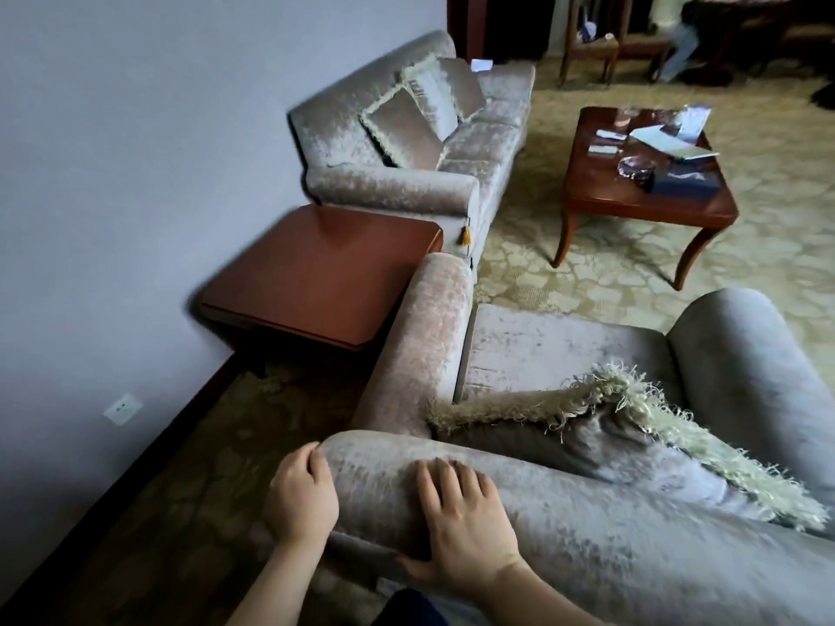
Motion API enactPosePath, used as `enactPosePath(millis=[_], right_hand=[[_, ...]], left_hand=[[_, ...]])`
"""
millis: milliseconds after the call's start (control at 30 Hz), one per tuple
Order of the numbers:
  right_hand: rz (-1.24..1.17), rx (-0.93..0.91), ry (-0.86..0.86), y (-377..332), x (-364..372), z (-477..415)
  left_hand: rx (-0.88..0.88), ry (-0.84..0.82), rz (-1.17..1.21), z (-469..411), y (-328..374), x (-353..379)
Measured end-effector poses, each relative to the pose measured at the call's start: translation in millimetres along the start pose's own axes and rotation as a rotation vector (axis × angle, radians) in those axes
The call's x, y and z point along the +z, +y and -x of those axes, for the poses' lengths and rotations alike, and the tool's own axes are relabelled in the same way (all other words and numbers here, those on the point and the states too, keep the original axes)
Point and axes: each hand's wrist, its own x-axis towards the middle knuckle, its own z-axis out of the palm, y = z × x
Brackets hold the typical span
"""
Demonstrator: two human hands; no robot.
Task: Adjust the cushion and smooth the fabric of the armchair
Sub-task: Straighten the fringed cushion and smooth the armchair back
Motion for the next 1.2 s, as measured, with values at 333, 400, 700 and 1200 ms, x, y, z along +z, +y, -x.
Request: enactPosePath(millis=[333, 400, 700, 1200], right_hand=[[0.070, 0.030, 0.041, 68, -27, 63], [0.069, 0.073, 0.024, 96, -30, 91], [0.093, 0.329, 0.007, 214, -41, 169], [0.004, 0.564, -0.005, 395, -14, 195]], left_hand=[[0.521, -0.126, -0.298, 109, 89, 42], [0.582, -0.196, -0.282, 149, 115, 60], [0.746, -0.491, -0.433, 234, 210, 128], [0.820, -0.664, -0.419, 296, 341, 260]])
